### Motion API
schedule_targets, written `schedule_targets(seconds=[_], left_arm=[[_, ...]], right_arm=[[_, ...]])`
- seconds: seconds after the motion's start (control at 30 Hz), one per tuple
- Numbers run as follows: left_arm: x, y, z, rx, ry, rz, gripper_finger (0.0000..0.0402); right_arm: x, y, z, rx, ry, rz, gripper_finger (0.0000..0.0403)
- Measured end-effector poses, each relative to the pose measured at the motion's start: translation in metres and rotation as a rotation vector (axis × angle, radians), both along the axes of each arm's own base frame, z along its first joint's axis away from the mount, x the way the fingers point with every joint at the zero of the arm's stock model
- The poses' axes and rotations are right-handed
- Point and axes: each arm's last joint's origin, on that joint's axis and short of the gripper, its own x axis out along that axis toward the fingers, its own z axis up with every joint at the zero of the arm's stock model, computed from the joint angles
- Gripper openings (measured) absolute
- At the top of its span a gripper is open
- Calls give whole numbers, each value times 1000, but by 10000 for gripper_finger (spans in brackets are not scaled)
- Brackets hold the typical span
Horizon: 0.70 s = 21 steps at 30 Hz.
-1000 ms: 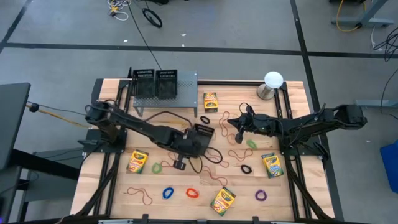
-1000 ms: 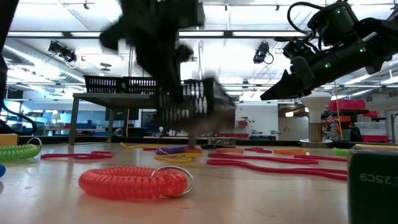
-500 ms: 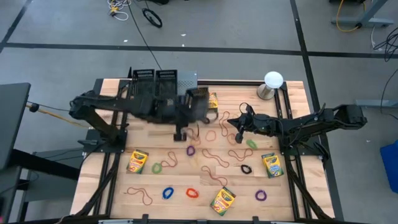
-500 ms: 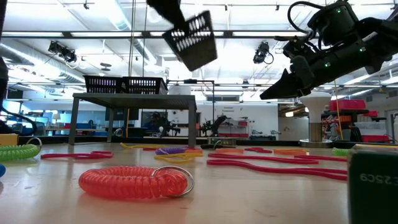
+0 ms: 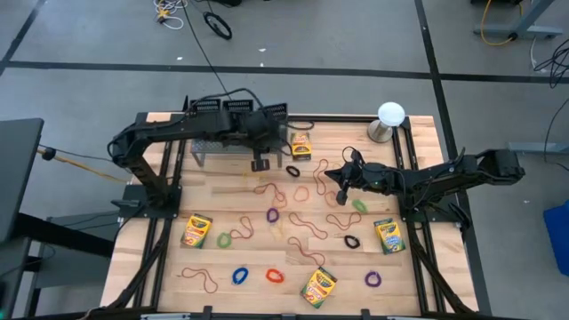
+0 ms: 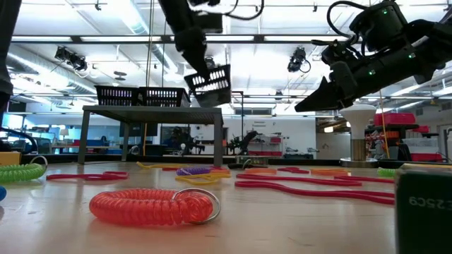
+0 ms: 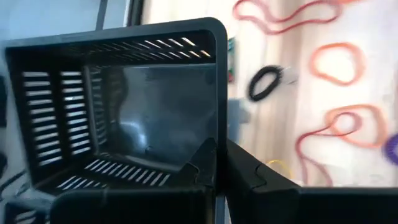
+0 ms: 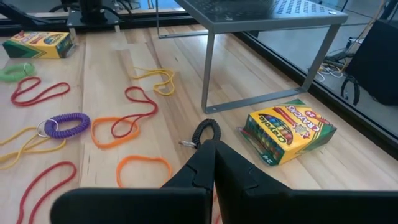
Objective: Pick & Place Office Desk Supplies
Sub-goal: Put the black bin on the shelf
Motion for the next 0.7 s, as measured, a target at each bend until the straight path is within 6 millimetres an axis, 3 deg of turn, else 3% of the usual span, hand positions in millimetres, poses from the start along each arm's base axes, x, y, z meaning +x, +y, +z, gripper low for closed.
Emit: schedule_targets(seconds=[0.27, 0.7], left_arm=[[-7, 20, -6, -41, 39, 60, 14], [-7, 21, -7, -58, 34, 68, 46]], right_arm=[[0, 0, 0, -6, 2, 2, 11], [0, 0, 0, -6, 3, 12, 11]])
